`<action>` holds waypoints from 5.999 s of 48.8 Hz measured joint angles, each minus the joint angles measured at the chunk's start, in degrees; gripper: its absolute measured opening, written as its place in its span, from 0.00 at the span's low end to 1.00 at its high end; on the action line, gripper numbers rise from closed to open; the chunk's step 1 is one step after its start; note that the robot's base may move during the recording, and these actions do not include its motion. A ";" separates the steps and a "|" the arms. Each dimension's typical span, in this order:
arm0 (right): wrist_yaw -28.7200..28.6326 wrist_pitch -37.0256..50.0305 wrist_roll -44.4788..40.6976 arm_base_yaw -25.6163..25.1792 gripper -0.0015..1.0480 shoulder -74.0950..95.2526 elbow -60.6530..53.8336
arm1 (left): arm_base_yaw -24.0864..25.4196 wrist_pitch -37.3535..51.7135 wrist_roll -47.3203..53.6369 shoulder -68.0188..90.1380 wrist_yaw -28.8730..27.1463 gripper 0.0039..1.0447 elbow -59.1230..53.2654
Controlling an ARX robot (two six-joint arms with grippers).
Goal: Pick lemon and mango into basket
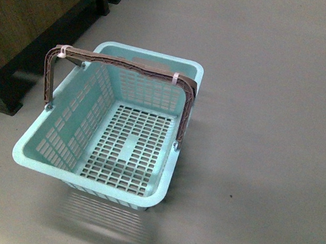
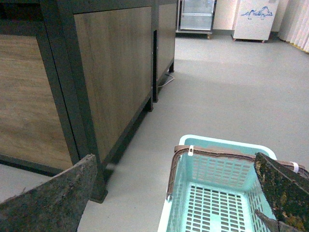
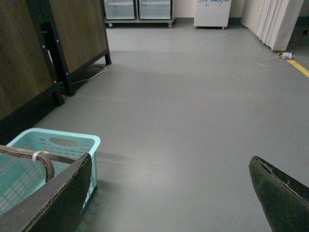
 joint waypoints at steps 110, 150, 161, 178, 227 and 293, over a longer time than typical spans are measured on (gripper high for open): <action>-0.02 0.00 0.00 0.00 0.92 0.00 0.00 | -16.66 28.61 -75.67 132.37 -1.79 0.77 66.66; -0.02 0.00 0.00 0.00 0.92 0.00 0.00 | -17.44 28.65 -78.09 117.55 -1.70 0.05 55.87; -0.02 0.00 0.00 0.00 0.92 0.00 0.00 | -15.04 24.37 -85.37 86.93 -2.08 0.05 40.09; -0.02 0.00 0.00 0.00 0.92 0.00 0.00 | -12.61 8.59 -89.29 58.16 -1.25 0.05 35.30; 0.00 0.00 0.00 0.00 0.92 0.00 0.00 | -12.33 4.92 -89.48 54.99 -0.15 0.05 35.30; 0.00 0.00 0.00 0.00 0.92 0.00 0.00 | -12.28 4.92 -89.50 54.97 -0.15 0.05 35.30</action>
